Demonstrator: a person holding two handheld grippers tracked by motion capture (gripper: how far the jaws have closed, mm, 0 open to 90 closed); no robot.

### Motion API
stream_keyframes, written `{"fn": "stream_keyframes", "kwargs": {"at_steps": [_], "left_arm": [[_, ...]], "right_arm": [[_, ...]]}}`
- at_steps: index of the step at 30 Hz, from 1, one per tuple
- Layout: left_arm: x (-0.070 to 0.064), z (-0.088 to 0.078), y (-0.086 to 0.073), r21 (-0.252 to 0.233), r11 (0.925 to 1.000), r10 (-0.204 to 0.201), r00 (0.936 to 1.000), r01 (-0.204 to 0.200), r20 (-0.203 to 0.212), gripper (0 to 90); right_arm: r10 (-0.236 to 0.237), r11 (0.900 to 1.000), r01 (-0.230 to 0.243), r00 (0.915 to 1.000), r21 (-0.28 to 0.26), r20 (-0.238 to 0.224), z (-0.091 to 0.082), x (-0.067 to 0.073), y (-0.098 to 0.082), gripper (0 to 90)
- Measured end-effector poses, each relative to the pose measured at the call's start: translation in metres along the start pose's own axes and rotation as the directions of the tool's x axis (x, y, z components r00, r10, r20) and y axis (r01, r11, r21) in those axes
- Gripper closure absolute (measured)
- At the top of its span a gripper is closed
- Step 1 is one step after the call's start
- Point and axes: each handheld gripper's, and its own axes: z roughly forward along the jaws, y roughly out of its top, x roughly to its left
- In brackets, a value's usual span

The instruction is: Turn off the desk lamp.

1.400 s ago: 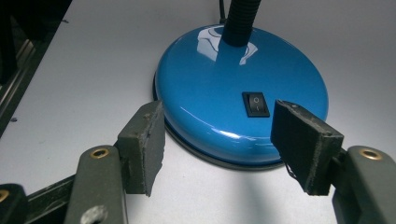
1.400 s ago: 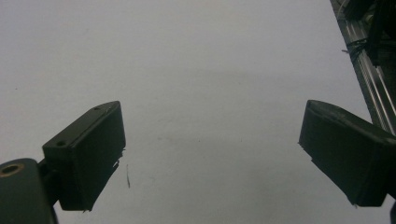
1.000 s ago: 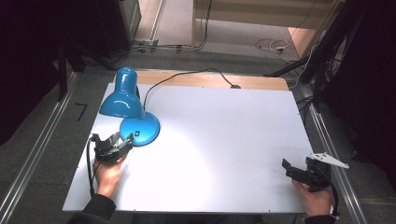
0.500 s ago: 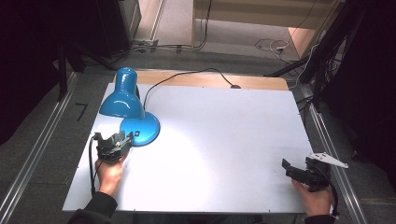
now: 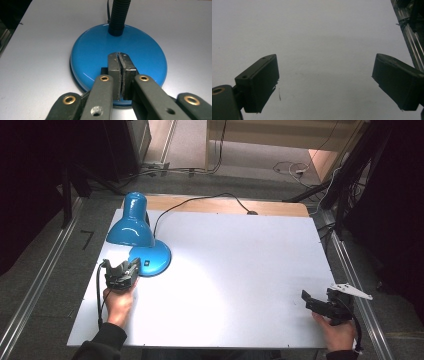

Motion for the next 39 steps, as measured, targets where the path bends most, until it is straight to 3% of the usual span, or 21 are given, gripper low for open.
{"fn": "stream_keyframes", "kwargs": {"at_steps": [39], "left_arm": [[-0.006,0.018,0.001,0.033,0.9994,0.013,0.9987,-0.015,0.049,90.0]], "right_arm": [[0.005,1.0,-0.005,1.0,0.001,-0.005,0.0,0.0,0.0,5.9]]}}
